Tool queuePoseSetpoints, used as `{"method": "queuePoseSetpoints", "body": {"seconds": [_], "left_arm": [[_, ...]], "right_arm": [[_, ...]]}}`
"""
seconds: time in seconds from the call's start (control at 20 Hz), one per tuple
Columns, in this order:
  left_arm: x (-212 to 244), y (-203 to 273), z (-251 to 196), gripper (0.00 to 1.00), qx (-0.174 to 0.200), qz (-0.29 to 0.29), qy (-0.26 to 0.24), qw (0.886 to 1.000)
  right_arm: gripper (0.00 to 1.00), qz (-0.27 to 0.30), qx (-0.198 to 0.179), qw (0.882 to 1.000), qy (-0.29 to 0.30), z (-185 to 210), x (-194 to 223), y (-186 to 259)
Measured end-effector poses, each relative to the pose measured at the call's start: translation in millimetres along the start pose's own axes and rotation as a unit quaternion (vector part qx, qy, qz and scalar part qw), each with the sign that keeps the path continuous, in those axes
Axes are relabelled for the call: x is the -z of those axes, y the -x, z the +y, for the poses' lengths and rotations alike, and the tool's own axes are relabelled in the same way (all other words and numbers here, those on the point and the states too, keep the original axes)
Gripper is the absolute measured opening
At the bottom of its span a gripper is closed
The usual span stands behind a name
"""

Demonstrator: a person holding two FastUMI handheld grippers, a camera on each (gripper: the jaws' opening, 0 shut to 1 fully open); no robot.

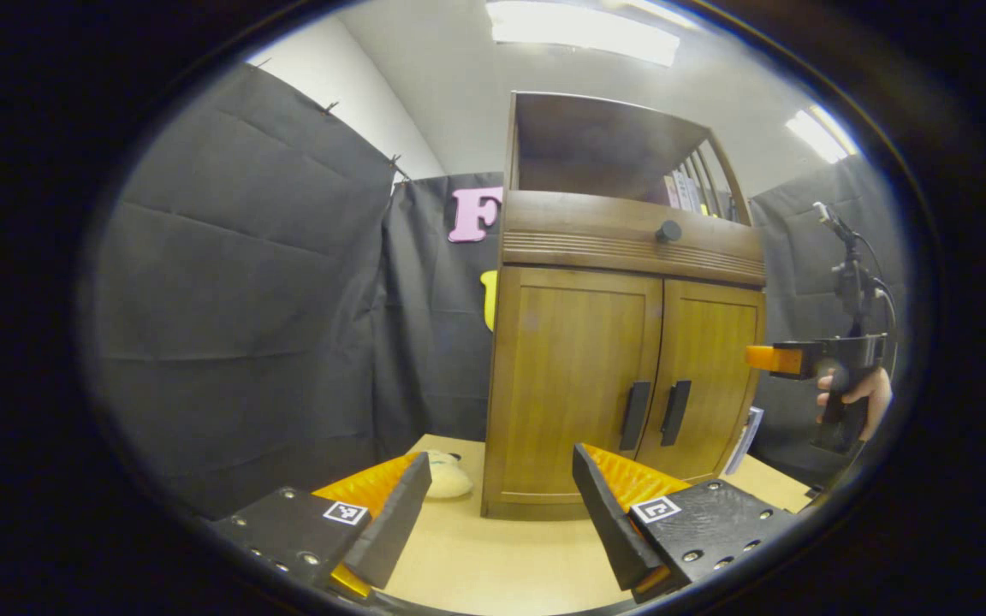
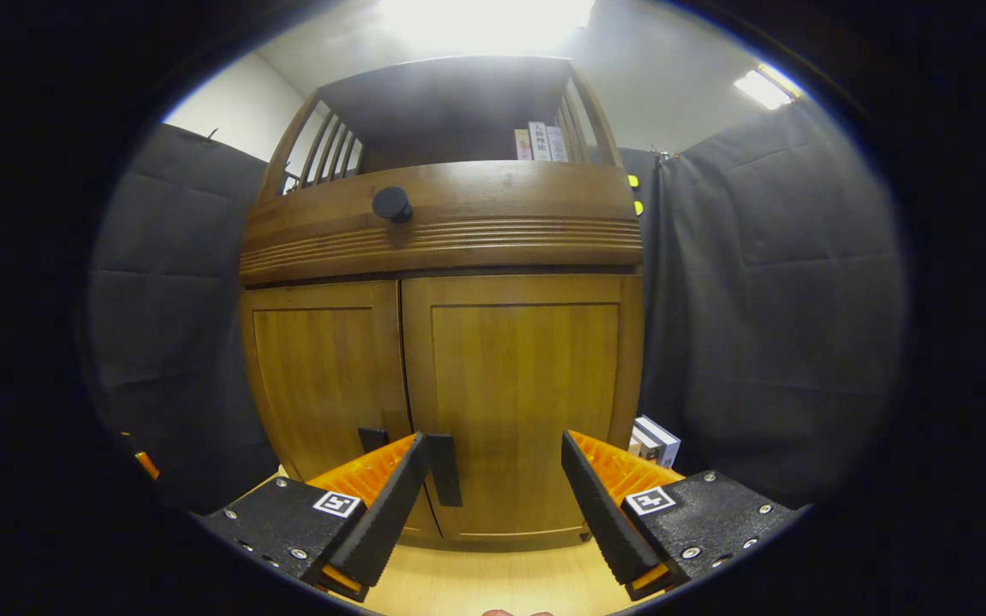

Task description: Open the right door of the double-door shoe cabinet with the right hand, and open the left door with the left hand.

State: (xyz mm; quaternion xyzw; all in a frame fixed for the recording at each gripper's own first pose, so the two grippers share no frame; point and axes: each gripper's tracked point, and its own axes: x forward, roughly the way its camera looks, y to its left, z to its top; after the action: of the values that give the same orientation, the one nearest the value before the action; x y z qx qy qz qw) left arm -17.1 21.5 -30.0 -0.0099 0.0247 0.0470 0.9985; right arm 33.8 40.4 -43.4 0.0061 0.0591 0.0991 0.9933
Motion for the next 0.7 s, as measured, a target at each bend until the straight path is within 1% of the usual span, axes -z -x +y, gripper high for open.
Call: {"method": "queuePoseSetpoints", "body": {"seconds": [0.15, 0.25, 0.3, 0.35, 0.55, 0.6, 0.65, 0.7], "left_arm": [[3, 1, 0, 1.0, -0.01, 0.007, 0.009, 1.0], [6, 1, 2, 1.0, -0.019, 0.01, 0.011, 1.0], [7, 0, 3, 0.95, -0.025, 0.012, 0.012, 1.0], [9, 1, 3, 0.95, -0.03, 0.015, 0.013, 0.999], [13, 3, 6, 0.95, -0.05, 0.032, 0.017, 0.998], [14, 4, 7, 1.0, -0.055, 0.038, 0.018, 0.998], [15, 5, 8, 0.95, -0.059, 0.046, 0.02, 0.997], [16, 4, 10, 1.0, -0.064, 0.055, 0.022, 0.996]], "right_arm": [[0.96, -0.018, -0.023, 1.0, 0.01, 9, -6, -12], [0.96, -0.022, -0.032, 0.999, 0.01, 14, -7, -15], [0.96, -0.026, -0.034, 0.999, 0.011, 17, -8, -18], [0.96, -0.026, -0.035, 0.999, 0.014, 18, -7, -22], [0.96, 0.005, -0.031, 0.999, 0.024, 15, 11, -23], [0.96, 0.013, -0.027, 0.999, 0.024, 12, 14, -23], [0.96, 0.021, -0.024, 0.999, 0.021, 10, 18, -24], [0.96, 0.029, -0.021, 0.999, 0.018, 11, 21, -24]]}}
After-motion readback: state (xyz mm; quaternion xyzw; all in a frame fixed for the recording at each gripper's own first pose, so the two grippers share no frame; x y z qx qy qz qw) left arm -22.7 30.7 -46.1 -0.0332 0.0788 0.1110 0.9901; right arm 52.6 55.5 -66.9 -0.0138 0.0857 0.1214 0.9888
